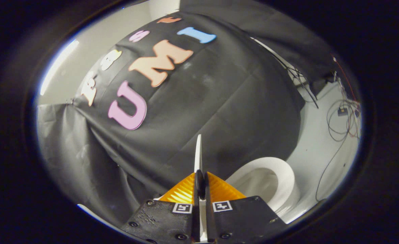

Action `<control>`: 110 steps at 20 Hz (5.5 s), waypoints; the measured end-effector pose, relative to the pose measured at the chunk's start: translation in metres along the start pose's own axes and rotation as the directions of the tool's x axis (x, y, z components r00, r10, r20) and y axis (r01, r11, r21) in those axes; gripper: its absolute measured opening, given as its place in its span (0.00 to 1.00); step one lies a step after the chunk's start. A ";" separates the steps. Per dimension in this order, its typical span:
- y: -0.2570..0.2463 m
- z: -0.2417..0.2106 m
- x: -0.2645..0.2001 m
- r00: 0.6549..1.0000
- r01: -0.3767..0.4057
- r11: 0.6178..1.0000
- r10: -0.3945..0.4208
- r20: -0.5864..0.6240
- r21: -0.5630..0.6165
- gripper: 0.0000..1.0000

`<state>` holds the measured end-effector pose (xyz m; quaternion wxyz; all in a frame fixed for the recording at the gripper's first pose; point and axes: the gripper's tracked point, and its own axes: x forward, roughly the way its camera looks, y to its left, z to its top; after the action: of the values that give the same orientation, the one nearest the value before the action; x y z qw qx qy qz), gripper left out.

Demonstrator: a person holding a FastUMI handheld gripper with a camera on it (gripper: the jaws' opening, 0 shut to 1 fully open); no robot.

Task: Open the toilet lid.

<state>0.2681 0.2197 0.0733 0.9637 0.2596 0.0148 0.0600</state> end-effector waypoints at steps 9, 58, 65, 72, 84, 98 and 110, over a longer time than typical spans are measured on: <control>0.078 -0.012 0.004 0.999 -0.010 0.960 -0.002 -0.042 -0.281 0.09; 0.302 -0.170 0.020 0.878 -0.471 0.527 0.360 -0.316 -0.707 0.62; 0.323 -0.124 -0.015 0.837 -0.507 0.512 0.484 -0.255 -0.693 0.70; 0.288 -0.045 -0.038 0.904 -0.337 0.594 0.421 -0.074 -0.731 0.71; 0.165 0.063 -0.074 0.964 -0.094 0.708 0.239 0.112 -0.700 0.72; 0.020 0.144 -0.147 0.957 0.101 0.798 0.085 0.278 -0.594 0.72; -0.044 0.153 -0.182 0.967 0.141 0.801 0.016 0.256 -0.582 0.72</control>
<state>0.1015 0.0836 0.1833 0.9919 -0.0513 -0.1164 -0.0034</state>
